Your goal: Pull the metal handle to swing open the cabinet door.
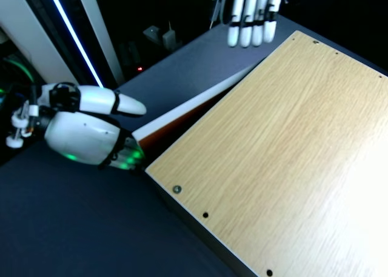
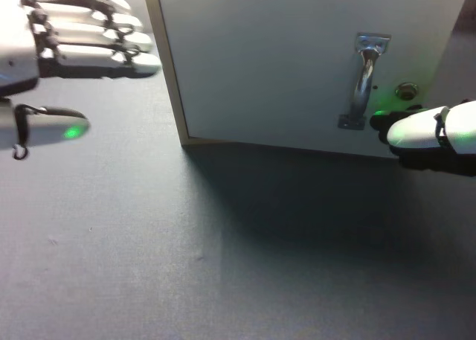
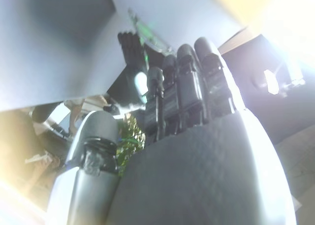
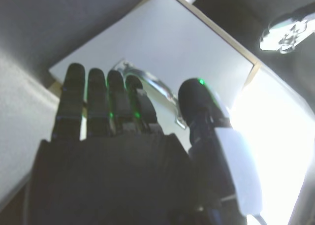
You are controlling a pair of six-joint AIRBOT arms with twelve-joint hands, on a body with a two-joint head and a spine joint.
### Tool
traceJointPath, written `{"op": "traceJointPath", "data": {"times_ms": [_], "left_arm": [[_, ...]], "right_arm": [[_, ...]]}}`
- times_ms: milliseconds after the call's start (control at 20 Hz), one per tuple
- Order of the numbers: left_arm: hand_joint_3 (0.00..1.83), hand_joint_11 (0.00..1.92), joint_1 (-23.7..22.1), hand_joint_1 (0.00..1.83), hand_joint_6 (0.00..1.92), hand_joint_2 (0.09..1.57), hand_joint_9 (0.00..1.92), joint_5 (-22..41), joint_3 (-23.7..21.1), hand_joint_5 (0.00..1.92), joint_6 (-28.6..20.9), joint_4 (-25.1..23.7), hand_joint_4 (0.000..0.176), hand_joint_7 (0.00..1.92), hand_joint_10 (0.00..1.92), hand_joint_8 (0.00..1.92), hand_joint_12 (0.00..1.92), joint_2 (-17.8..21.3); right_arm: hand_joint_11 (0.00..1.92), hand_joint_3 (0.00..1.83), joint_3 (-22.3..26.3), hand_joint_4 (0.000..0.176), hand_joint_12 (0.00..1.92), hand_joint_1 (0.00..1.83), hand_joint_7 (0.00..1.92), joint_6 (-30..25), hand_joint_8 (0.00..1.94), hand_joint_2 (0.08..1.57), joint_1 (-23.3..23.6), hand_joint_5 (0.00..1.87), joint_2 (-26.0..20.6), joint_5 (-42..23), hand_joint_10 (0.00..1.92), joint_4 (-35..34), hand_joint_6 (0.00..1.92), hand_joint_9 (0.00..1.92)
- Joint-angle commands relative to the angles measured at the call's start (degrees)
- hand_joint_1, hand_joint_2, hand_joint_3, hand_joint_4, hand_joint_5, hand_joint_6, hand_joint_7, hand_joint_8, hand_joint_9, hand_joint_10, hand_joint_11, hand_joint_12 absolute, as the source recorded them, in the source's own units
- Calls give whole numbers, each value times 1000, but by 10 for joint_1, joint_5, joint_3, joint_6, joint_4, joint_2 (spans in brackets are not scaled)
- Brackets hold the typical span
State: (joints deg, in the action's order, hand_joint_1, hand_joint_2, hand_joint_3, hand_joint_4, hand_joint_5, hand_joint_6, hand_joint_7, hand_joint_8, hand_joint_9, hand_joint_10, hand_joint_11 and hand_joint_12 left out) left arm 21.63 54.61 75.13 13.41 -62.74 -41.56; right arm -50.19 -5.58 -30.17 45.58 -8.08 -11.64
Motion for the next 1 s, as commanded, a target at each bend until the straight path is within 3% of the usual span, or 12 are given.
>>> {"op": "traceJointPath", "data": {"times_ms": [0, 300, 950], "left_arm": [[67, 0, -4, 0, 1, 1571, 234, 35, 8, 239, 0, 43, 0, 259, 0, 1, 568, 2], [58, 0, -4, 0, 0, 1571, 226, 19, 48, 232, -8, 30, 0, 246, 0, 0, 555, -11], [62, 0, -13, 0, 0, 1571, 236, 17, 58, 242, -11, 17, 0, 262, 0, 0, 587, -4]], "right_arm": [[0, 115, 3, 0, 161, 0, 20, -4, 2, 1571, 2, 15, -5, -53, 2, 2, 2, 22], [0, 117, 16, 0, 157, 0, 23, -4, 2, 1571, -6, 18, -30, -52, 1, 25, 2, 22], [0, 121, 29, 0, 154, 0, 26, -4, 1, 1571, -37, 19, -84, -52, 2, 101, 1, 23]]}}
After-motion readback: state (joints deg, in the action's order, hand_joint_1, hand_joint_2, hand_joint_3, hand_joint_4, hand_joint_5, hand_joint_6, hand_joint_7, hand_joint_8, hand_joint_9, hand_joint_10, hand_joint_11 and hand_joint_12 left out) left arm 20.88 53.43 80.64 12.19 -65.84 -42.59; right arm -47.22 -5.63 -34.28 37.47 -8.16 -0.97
